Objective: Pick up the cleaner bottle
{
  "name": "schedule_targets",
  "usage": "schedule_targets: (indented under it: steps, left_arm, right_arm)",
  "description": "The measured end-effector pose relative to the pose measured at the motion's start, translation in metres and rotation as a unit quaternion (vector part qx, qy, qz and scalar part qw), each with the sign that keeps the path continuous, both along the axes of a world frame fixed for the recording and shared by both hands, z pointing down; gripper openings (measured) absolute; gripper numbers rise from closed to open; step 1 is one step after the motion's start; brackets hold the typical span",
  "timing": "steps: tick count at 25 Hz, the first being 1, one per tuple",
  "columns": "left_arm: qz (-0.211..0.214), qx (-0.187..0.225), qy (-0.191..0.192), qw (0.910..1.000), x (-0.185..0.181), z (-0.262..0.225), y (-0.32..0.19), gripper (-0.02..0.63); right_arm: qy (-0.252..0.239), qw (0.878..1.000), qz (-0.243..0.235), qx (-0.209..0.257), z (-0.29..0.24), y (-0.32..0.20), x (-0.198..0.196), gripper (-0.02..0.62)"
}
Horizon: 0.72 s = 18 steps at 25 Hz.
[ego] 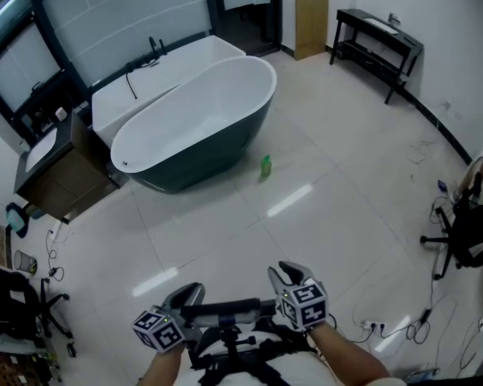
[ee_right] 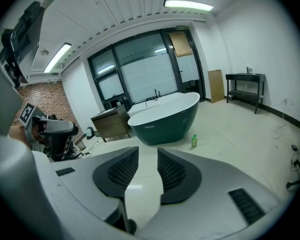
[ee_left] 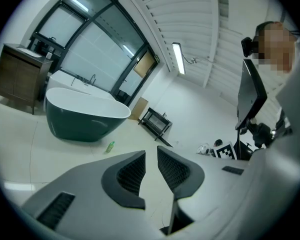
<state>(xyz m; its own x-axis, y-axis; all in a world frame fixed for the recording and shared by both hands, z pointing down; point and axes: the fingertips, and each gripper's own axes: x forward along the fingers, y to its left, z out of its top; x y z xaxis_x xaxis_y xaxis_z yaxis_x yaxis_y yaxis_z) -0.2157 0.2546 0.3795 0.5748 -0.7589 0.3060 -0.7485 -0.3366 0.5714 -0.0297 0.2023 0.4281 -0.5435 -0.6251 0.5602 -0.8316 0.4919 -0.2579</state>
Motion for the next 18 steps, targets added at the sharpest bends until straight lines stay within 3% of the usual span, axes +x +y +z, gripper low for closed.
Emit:
schedule_targets:
  steps: [10, 18]
  left_arm:
    - [-0.007, 0.004, 0.008, 0.9999, -0.019, 0.005, -0.034, 0.074]
    - [0.033, -0.001, 0.006, 0.9994, -0.048, 0.009, -0.080, 0.074]
  right_arm:
    - [0.023, 1.000, 0.013, 0.001, -0.002, -0.017, 0.013, 0.115]
    - [0.022, 0.998, 0.056, -0.010, -0.003, -0.041, -0.011, 0.116]
